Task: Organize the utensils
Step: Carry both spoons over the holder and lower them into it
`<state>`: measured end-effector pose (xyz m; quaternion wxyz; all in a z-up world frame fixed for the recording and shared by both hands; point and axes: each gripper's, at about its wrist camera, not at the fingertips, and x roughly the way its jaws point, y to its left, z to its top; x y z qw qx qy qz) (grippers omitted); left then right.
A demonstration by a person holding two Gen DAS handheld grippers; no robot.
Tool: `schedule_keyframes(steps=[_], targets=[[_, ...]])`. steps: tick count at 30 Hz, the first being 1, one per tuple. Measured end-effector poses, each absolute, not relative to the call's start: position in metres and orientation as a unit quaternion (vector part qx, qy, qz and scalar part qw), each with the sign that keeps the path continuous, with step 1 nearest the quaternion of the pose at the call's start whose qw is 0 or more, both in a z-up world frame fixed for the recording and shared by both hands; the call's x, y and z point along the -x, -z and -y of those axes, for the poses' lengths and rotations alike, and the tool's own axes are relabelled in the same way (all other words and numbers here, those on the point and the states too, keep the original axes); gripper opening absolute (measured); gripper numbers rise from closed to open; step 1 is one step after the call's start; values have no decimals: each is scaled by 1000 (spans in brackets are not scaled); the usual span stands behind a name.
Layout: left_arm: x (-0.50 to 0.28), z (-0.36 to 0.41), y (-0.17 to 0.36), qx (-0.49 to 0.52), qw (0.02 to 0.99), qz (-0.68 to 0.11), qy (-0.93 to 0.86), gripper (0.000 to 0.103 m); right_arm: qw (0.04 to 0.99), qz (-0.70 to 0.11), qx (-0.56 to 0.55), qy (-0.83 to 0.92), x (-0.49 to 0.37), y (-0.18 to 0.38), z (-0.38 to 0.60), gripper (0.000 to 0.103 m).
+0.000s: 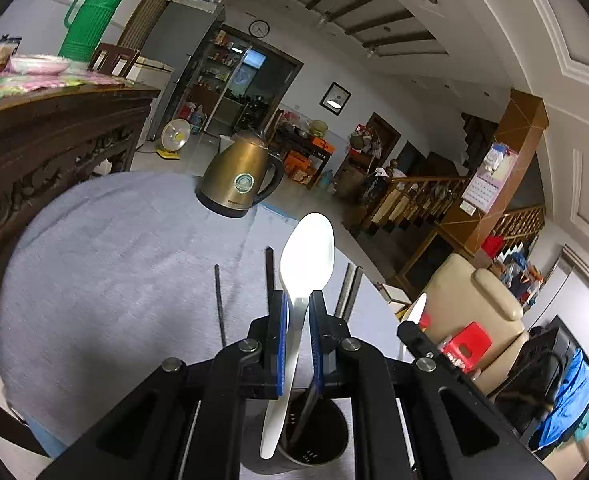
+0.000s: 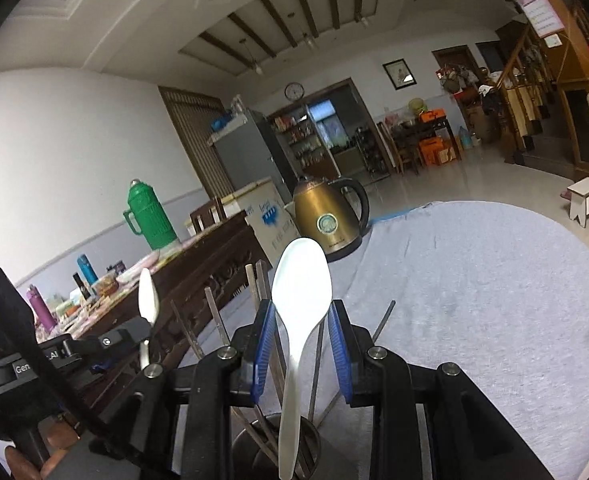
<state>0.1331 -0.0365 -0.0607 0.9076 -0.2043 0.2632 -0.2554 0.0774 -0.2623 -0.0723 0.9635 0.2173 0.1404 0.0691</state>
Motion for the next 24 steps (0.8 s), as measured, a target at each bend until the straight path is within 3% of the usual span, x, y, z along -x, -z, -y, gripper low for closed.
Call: schedule_keyframes(steps=[24], targets=[[-121,80,97,184,913,-242,273,11,965,-143,-206,-69,-77,101,263,30]])
